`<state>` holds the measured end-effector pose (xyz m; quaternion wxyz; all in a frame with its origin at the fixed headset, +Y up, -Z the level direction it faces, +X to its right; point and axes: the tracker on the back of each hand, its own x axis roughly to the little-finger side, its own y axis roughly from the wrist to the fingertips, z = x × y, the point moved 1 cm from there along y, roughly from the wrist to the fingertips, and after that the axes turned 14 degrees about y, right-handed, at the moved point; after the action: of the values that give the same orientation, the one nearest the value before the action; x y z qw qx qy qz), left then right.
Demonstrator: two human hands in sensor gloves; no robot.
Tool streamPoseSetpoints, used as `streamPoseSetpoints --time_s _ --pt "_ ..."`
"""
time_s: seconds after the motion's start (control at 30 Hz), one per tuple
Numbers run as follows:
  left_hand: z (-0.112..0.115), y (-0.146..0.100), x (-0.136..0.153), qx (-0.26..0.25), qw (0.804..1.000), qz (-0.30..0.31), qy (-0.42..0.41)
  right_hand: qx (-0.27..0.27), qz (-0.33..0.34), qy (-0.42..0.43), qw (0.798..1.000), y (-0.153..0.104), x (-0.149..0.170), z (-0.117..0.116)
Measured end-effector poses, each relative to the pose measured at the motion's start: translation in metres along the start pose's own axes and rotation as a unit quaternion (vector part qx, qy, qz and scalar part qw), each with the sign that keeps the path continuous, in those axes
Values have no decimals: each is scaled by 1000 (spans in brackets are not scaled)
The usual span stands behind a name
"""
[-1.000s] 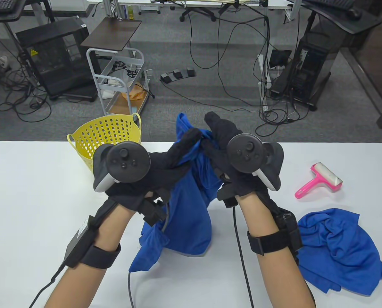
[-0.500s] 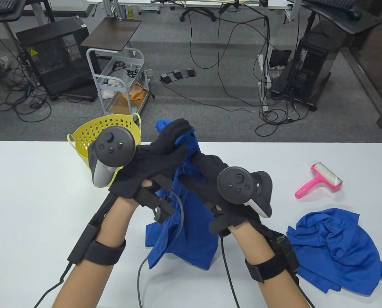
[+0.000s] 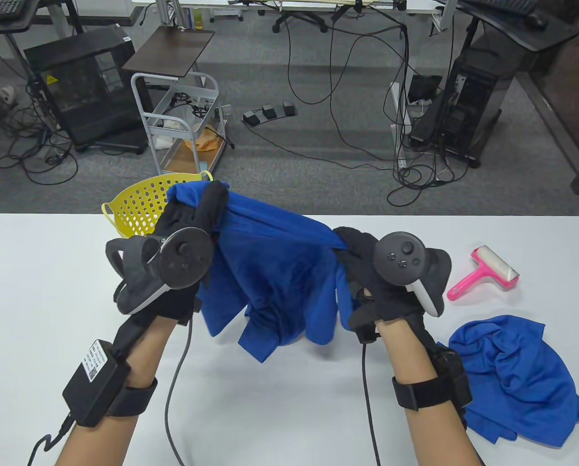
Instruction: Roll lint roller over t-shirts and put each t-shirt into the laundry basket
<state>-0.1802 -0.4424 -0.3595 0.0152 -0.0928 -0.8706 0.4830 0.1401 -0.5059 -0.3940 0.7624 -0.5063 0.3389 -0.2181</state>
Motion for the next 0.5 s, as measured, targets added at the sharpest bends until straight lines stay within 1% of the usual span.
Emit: streamPoseSetpoints --time_s 0.07,0.13,0.17,0.2,0.23,0.3,0.33,0.4,0.47,0.5 --pt "8 -5 2 -7 1000 -16 11 6 20 -9 1000 1 -11 15" --pt "8 -9 3 -40 999 -27 22 23 36 -5 999 -1 -22 25" --pt "3 -11 3 -50 997 -37 44 40 57 -12 998 -2 -32 35" --pt "-3 -13 4 -42 997 -42 57 53 68 -19 996 -4 -39 42" --pt "-7 -14 4 -44 997 -44 55 62 74 -23 995 -5 -44 47" --pt "-22 -14 9 -67 995 -50 52 82 92 -26 992 -5 -57 63" --pt "-31 -12 12 -63 996 -44 34 88 92 -19 992 -3 -62 72" --pt "-38 -4 20 -39 997 -34 -52 89 84 -17 992 3 -69 84" --pt "-35 9 28 -25 984 -14 -176 86 65 -33 994 17 -70 94" --pt "-32 13 28 -25 981 -18 -194 80 57 -37 994 22 -69 95"
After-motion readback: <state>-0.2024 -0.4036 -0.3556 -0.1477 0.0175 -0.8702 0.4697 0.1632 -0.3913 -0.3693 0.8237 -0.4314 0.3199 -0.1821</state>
